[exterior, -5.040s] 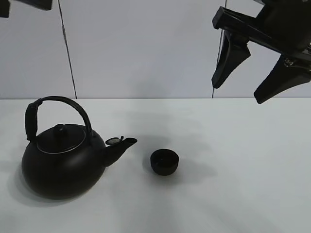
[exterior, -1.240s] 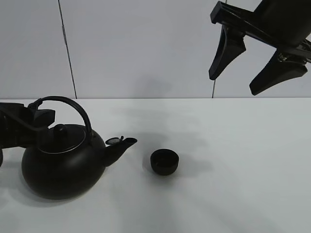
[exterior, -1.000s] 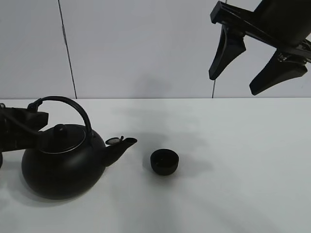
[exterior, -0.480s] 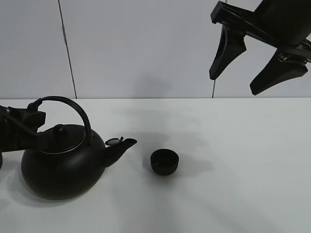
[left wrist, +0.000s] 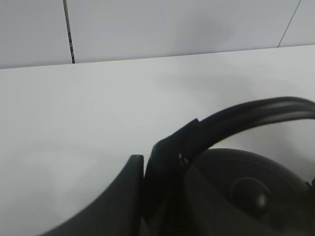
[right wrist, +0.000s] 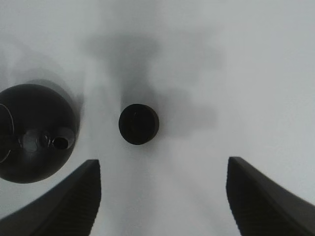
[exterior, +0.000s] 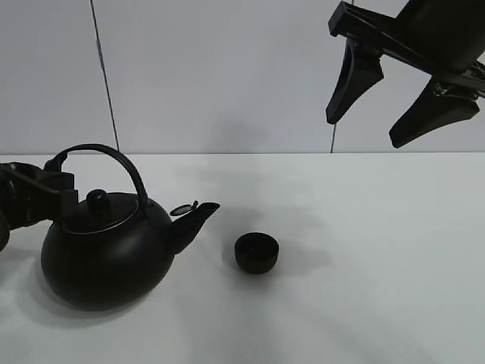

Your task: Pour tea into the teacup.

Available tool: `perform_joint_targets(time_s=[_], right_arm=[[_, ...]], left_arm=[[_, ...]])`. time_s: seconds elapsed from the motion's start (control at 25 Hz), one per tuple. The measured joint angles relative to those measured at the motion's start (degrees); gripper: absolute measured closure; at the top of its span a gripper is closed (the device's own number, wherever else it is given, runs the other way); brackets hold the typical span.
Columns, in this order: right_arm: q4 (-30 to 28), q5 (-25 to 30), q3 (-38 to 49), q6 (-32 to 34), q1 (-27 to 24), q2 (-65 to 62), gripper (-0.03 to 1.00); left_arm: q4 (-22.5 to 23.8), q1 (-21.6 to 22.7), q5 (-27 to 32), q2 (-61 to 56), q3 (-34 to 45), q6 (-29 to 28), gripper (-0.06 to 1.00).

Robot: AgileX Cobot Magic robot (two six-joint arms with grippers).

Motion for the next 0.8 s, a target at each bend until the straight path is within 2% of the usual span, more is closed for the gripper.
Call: perform_joint_targets(time_s=[0.44, 0.8], right_arm=[[0.1, -0.4, 0.0, 0.0, 0.0, 0.0, 0.47], [0.1, -0.5, 0.0, 0.0, 0.0, 0.0, 0.47]], left_arm=[[3.1, 0.0, 2.9, -6.8, -5.9, 1.1, 0.81], [4.1, 0.0, 9.8, -6.8, -8.4, 3.4, 0.81]])
